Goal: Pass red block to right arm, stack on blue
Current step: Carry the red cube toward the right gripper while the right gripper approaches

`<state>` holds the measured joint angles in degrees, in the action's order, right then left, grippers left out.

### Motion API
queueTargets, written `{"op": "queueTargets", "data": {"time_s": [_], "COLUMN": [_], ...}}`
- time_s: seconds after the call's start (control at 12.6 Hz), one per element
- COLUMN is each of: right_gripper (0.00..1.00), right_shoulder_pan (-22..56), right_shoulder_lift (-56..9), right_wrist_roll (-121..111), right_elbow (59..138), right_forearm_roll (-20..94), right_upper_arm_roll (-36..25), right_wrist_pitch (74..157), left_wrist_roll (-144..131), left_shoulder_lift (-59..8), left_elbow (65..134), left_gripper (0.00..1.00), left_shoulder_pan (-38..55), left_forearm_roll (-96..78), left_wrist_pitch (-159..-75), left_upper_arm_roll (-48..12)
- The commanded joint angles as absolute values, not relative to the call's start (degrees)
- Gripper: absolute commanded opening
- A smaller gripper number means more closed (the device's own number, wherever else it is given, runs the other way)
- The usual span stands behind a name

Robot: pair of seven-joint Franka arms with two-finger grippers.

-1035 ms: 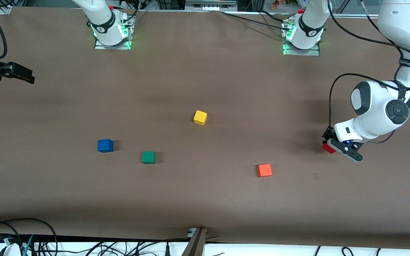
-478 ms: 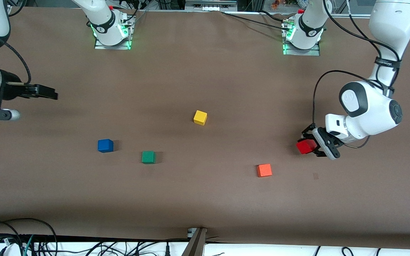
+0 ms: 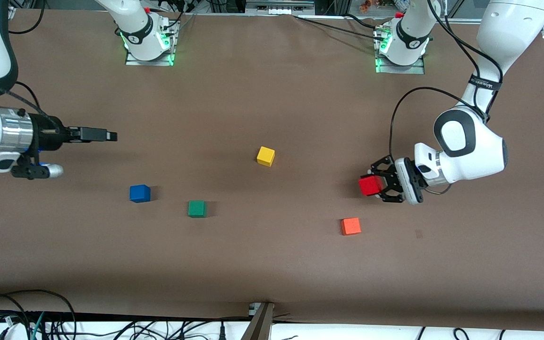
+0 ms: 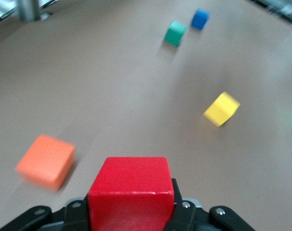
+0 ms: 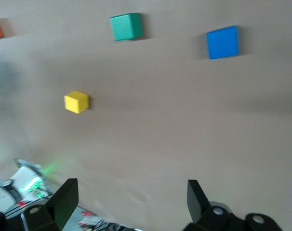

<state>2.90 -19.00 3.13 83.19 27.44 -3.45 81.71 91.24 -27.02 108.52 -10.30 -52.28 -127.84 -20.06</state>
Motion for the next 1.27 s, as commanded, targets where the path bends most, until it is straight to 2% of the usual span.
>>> {"op": "queueTargets", "data": {"time_s": [0.0,0.4,0.64,0.8,1.19], "right_gripper": [1.00,1.00,1.00,1.00,1.00], "right_shoulder_pan": [2.5,2.6,3.3,4.9,13.4], "right_shoulder_lift": [-20.9,-28.5,-32.7,-34.7,-35.4], "right_wrist_roll": [2.2,-4.6,-12.7,-17.3,-17.8], "right_elbow": [83.4,84.2,88.5,90.8,92.5], "right_forearm_roll": [36.4,56.9,68.1,74.4,84.3], "right_upper_arm_roll": [-3.3,-3.0,-2.9,-2.8,-2.8], "right_wrist_pitch": [81.2,81.2,82.8,85.2,96.5], "left_wrist_roll": [99.3,119.5,126.0,128.7,132.0], "left_shoulder_lift": [-31.7,-41.1,-41.7,-41.8,-42.1], "left_elbow": [101.5,95.3,93.3,93.3,91.9], "left_gripper": [0.00,0.00,0.00,0.00,0.00], "left_shoulder_pan": [-10.3,-7.6,-2.5,1.6,8.9], "left_forearm_roll": [-59.2,-78.5,-86.8,-92.8,-103.8], "left_wrist_pitch": [-120.2,-119.8,-120.5,-125.7,-133.7], "left_upper_arm_roll": [-20.7,-26.7,-26.6,-26.6,-26.5]}}
